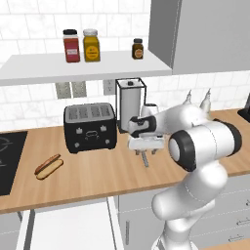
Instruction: Pick the peeler from the drawer and place it on the counter.
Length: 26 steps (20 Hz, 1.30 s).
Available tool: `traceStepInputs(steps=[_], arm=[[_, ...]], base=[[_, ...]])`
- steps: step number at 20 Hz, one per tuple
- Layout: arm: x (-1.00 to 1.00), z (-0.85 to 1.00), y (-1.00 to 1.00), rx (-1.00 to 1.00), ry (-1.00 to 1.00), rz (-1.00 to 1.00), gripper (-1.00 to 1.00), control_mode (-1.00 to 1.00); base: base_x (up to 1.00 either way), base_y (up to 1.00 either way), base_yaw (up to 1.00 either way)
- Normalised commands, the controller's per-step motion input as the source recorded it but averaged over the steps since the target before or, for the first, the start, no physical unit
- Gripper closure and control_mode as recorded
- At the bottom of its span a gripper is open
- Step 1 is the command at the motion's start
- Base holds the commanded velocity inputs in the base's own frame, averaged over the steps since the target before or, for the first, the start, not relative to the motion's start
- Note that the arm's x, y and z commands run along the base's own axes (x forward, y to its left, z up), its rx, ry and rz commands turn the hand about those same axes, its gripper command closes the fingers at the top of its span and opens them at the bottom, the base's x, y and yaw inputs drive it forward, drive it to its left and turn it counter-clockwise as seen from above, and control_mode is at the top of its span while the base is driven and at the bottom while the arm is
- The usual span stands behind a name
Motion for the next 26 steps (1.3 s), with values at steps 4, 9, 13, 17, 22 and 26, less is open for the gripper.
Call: traceStepInputs(steps=[4,9,13,17,22,26], arm=[[-0.48,0.88,0.37,-0.02,-0.13,0.0,-1.0,-1.0],[-0.75,0.99,0.18,-0.01,-0.08,0.01,-1.0,-1.0],[-1.0,0.91,0.0,0.0,-0.05,0.0,-1.0,-1.0],[-0.99,0.78,-0.27,0.0,-0.01,0.0,-1.0,-1.0],[-0.85,0.66,-0.5,0.0,0.0,0.0,-1.0,-1.0],[-0.59,0.36,-0.07,0.0,0.0,0.0,-1.0,-1.0]], base=[[0.0,0.0,0.0],[0.0,0.0,0.0],[0.0,0.0,0.0],[0.0,0.0,0.0],[0.0,0.0,0.0],[0.0,0.0,0.0]])
